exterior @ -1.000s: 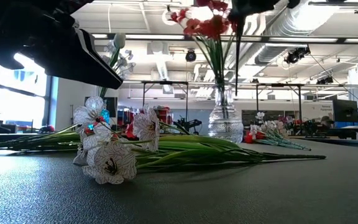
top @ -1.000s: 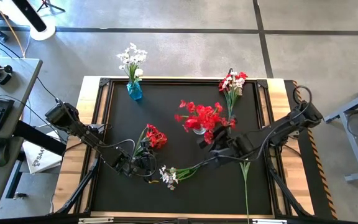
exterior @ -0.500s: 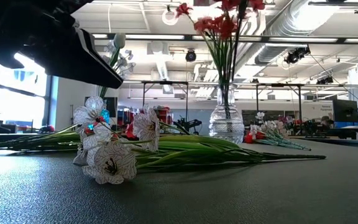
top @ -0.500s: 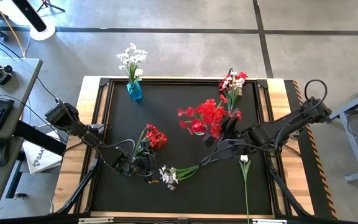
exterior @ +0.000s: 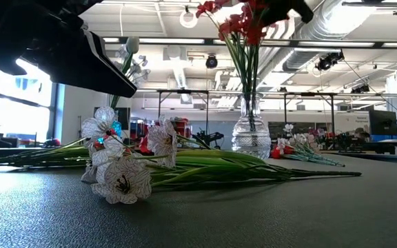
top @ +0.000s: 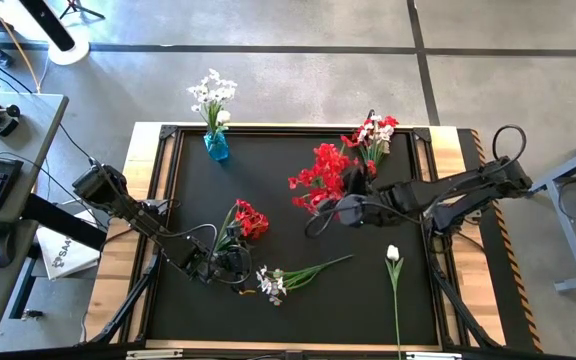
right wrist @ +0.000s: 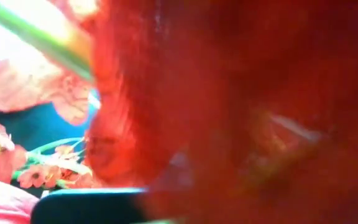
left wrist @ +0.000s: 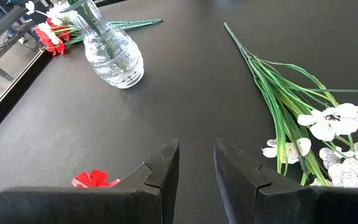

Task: Sort flowers into vase by color
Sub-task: Put the bottom right red flowers into the transparent vase

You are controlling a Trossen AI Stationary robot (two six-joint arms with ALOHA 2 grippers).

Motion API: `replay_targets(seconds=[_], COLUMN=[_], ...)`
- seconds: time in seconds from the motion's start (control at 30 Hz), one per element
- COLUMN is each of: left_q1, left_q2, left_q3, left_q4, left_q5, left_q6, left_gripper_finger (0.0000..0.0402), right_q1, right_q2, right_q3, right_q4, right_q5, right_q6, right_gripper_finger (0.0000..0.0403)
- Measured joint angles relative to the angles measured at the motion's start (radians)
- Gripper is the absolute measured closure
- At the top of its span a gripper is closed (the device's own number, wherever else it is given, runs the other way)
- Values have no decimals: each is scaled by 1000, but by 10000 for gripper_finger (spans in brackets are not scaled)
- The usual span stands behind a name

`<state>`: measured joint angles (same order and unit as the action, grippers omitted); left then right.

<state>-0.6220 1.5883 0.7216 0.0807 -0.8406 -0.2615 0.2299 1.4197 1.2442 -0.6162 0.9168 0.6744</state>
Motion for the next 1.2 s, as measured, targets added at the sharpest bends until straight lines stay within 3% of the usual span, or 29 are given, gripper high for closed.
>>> replay_targets(seconds=[0.27,0.6,0.77,1.0,1.2], left_q1=[0,0,0,0,0], left_q2=[0,0,0,0,0], left_q3=[0,0,0,0,0], left_q4=[0,0,0,0,0], left_q5=[0,0,1,1,1], left_q6=[-8,-9,-9,-9,-13], left_gripper_finger=[311,311,311,311,311], right_q1=[-29,-29,-29,-28,-28], right_q2=[0,-61,-135,-213,-188], right_q3=[0,0,0,0,0], right_q4=[1,-42,-54,-53,-52], right_q5=[-59,-244,-319,-323,-307], right_q6=[-22,-52,-43,-28,-25], right_gripper_finger=[352,192,147,162,255])
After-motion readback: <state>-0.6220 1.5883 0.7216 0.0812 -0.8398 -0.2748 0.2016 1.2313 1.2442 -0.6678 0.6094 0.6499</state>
